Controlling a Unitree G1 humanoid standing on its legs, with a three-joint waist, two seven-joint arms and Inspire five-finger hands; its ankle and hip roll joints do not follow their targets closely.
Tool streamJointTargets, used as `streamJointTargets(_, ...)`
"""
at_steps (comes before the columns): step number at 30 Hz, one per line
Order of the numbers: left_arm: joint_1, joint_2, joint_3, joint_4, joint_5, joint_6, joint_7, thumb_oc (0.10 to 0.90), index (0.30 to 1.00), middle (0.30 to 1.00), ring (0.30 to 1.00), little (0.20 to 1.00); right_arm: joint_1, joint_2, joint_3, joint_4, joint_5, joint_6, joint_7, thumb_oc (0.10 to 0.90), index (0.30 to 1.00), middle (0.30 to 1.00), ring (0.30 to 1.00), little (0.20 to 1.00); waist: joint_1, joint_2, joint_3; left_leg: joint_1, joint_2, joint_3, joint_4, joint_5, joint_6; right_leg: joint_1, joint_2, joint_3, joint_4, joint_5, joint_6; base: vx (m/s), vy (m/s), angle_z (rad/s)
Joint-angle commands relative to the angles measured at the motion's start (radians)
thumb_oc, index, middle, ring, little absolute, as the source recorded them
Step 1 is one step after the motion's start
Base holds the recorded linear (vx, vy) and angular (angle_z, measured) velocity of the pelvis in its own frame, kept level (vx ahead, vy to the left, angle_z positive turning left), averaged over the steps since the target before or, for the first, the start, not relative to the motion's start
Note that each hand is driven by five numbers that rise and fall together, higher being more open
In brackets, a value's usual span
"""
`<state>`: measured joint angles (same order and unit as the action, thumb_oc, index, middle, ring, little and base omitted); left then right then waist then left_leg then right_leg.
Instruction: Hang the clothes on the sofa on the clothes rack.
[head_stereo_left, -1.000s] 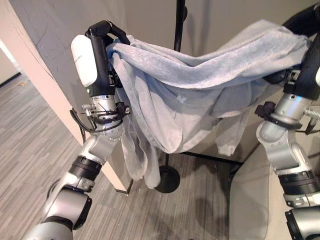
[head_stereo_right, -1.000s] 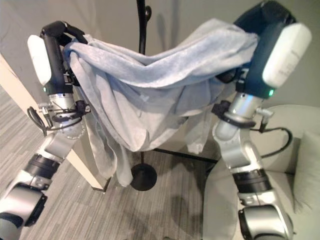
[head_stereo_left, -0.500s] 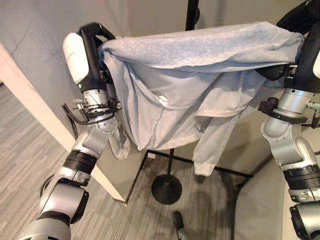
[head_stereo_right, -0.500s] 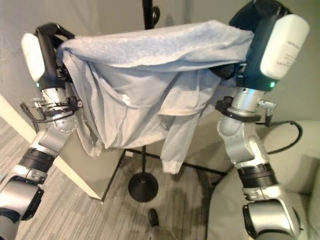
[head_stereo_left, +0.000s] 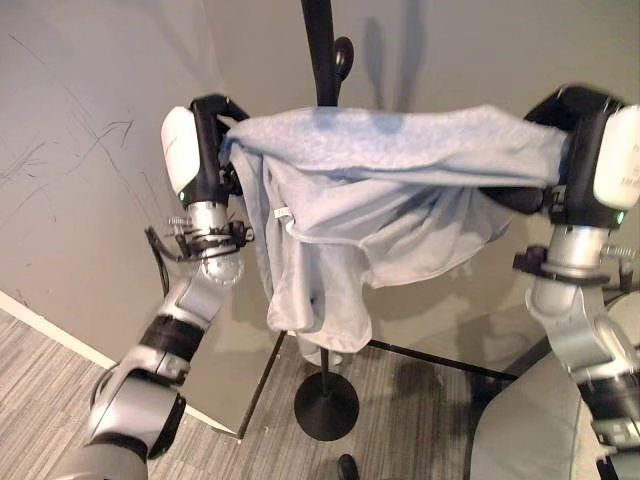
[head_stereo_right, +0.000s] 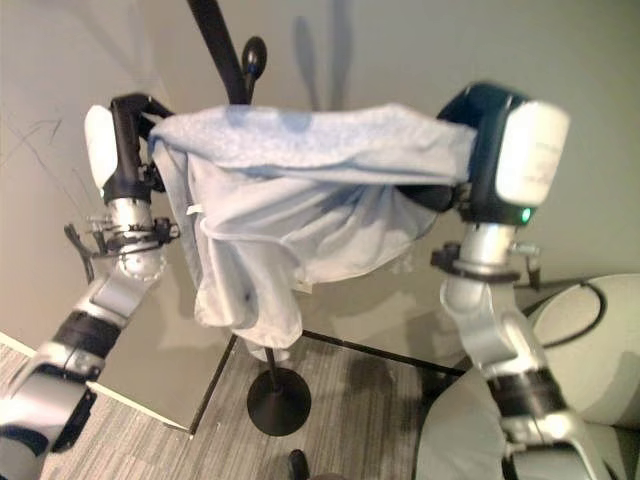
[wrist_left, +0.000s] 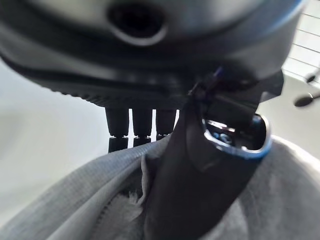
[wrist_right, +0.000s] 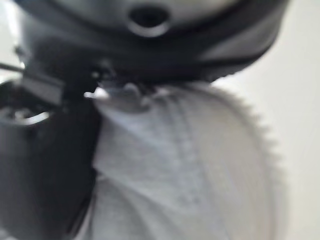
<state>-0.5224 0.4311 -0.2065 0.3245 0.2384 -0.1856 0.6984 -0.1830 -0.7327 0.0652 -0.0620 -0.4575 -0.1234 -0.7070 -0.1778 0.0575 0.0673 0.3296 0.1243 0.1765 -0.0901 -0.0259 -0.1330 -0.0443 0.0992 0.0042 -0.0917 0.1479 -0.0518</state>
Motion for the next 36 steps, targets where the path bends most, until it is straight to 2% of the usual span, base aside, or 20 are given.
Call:
streamJointTargets(1,-0.012,0.058,0.073,-0.036,0.012,-0.057,0.035,0.400,0.300,0.300,0.300,0.300,0.011,0.041,-0.077,-0.017,-0.005,-0.063,0.002,0.400,0.300,0.300,0.300,0.300,0.032,-0.045,-0.147,-0.033,-0.068,-0.006,0.004,-0.020,0.088,0.072,-0.081,0.003,0.006,-0.112,0.128,0.05,-0.011,0.09)
streamJointTargets(2,0.048,0.012,0.081,-0.091,-0.013,-0.078,0.046,0.400,0.300,0.300,0.300,0.300,0.069,0.102,-0.032,-0.013,0.020,-0.091,0.021,0.400,0.300,0.300,0.300,0.300,0.037,-0.051,-0.143,-0.034,-0.067,-0.007,0.003,-0.019,0.089,0.073,-0.081,0.003,0.005,-0.113,0.125,0.02,0.008,0.12)
streamJointTargets(5,0.093,-0.031,0.066,-0.134,-0.032,-0.098,0.047,0.400,0.300,0.300,0.300,0.300,0.107,0.142,0.025,-0.001,0.045,-0.110,0.046,0.400,0.300,0.300,0.300,0.300,0.040,-0.055,-0.141,-0.036,-0.066,-0.005,0.003,-0.024,0.089,0.073,-0.083,0.000,0.004,-0.111,0.125,0.00,0.015,0.13)
streamJointTargets(6,0.129,-0.078,0.037,-0.157,-0.078,-0.115,0.040,0.400,0.300,0.300,0.300,0.300,0.126,0.180,0.084,0.021,0.092,-0.125,0.075,0.400,0.300,0.300,0.300,0.300,0.043,-0.058,-0.138,-0.039,-0.066,-0.001,0.003,-0.030,0.090,0.072,-0.085,-0.001,0.004,-0.108,0.125,-0.02,0.026,0.20)
streamJointTargets(8,0.142,-0.097,0.026,-0.167,-0.109,-0.124,0.037,0.400,0.300,0.300,0.300,0.300,0.126,0.191,0.109,0.026,0.108,-0.132,0.084,0.400,0.300,0.300,0.300,0.300,0.045,-0.059,-0.137,-0.040,-0.067,0.000,0.003,-0.032,0.091,0.070,-0.087,-0.001,0.004,-0.105,0.125,-0.02,0.018,0.16)
streamJointTargets(11,0.187,-0.174,-0.040,-0.187,-0.247,-0.167,-0.009,0.400,0.300,0.300,0.300,0.300,0.106,0.246,0.217,0.066,0.204,-0.160,0.143,0.400,0.300,0.300,0.300,0.300,0.053,-0.064,-0.127,-0.045,-0.069,0.003,0.003,-0.037,0.094,0.065,-0.093,0.000,0.004,-0.096,0.126,-0.05,0.025,0.03)
streamJointTargets(12,0.188,-0.173,-0.040,-0.186,-0.248,-0.167,-0.010,0.400,0.300,0.300,0.300,0.300,0.104,0.246,0.218,0.068,0.205,-0.161,0.142,0.400,0.300,0.300,0.300,0.300,0.053,-0.064,-0.127,-0.045,-0.069,0.003,0.003,-0.037,0.094,0.065,-0.093,0.001,0.004,-0.096,0.126,-0.02,0.014,-0.05)
streamJointTargets(15,0.223,-0.238,-0.086,-0.188,-0.480,-0.217,-0.110,0.400,0.300,0.300,0.300,0.300,0.085,0.291,0.295,0.100,0.352,-0.182,0.217,0.400,0.300,0.300,0.300,0.300,0.061,-0.066,-0.120,-0.045,-0.072,0.006,0.003,-0.038,0.096,0.062,-0.096,0.003,0.004,-0.090,0.127,-0.04,0.018,-0.03)
streamJointTargets(16,0.237,-0.260,-0.112,-0.181,-0.595,-0.229,-0.168,0.400,0.300,0.300,0.300,0.300,0.076,0.301,0.336,0.100,0.408,-0.193,0.268,0.466,0.399,0.399,0.399,0.399,0.065,-0.068,-0.116,-0.046,-0.072,0.008,0.003,-0.038,0.097,0.059,-0.098,0.004,0.004,-0.087,0.127,-0.04,0.011,-0.02)
streamJointTargets(17,0.237,-0.260,-0.111,-0.181,-0.596,-0.229,-0.169,0.471,0.406,0.406,0.406,0.406,0.076,0.301,0.336,0.100,0.409,-0.193,0.269,0.569,0.554,0.554,0.554,0.554,0.065,-0.067,-0.116,-0.046,-0.072,0.008,0.003,-0.038,0.097,0.060,-0.098,0.004,0.004,-0.087,0.128,-0.04,0.011,-0.04)
streamJointTargets(18,0.242,-0.264,-0.121,-0.180,-0.633,-0.231,-0.193,0.568,0.552,0.552,0.552,0.552,0.073,0.300,0.343,0.096,0.443,-0.199,0.293,0.755,0.832,0.832,0.832,0.832,0.067,-0.069,-0.114,-0.047,-0.072,0.007,0.003,-0.038,0.097,0.058,-0.099,0.004,0.004,-0.086,0.129,0.00,0.000,0.00)
streamJointTargets(19,0.249,-0.265,-0.131,-0.174,-0.659,-0.228,-0.219,0.706,0.759,0.759,0.759,0.759,0.070,0.296,0.349,0.094,0.474,-0.203,0.322,0.800,0.900,0.900,0.900,0.900,0.068,-0.070,-0.112,-0.048,-0.073,0.008,0.003,-0.040,0.097,0.056,-0.100,0.004,0.004,-0.084,0.130,-0.05,0.014,0.05)
streamJointTargets(20,0.259,-0.268,-0.140,-0.167,-0.711,-0.224,-0.254,0.800,0.900,0.900,0.900,0.900,0.065,0.283,0.353,0.081,0.497,-0.204,0.352,0.800,0.900,0.900,0.900,0.900,0.070,-0.072,-0.110,-0.049,-0.073,0.011,0.003,-0.041,0.098,0.055,-0.101,0.007,0.004,-0.081,0.131,-0.04,0.010,0.05)
streamJointTargets(25,0.287,-0.255,-0.100,-0.167,-0.818,-0.201,-0.310,0.800,0.900,0.900,0.900,0.900,0.060,0.236,0.301,0.035,0.524,-0.201,0.395,0.800,0.900,0.900,0.900,0.900,0.072,-0.074,-0.108,-0.052,-0.073,0.030,0.003,-0.049,0.097,0.048,-0.099,0.017,0.004,-0.074,0.137,-0.04,0.008,0.00)
streamJointTargets(36,0.364,-0.211,-0.037,-0.237,-0.879,-0.154,-0.389,0.800,0.900,0.900,0.900,0.900,0.096,0.128,0.161,-0.068,0.488,-0.196,0.442,0.800,0.900,0.900,0.900,0.900,0.078,-0.078,-0.108,-0.051,-0.068,0.025,0.003,-0.047,0.098,0.053,-0.096,0.014,0.004,-0.075,0.139,-0.01,-0.001,-0.04)
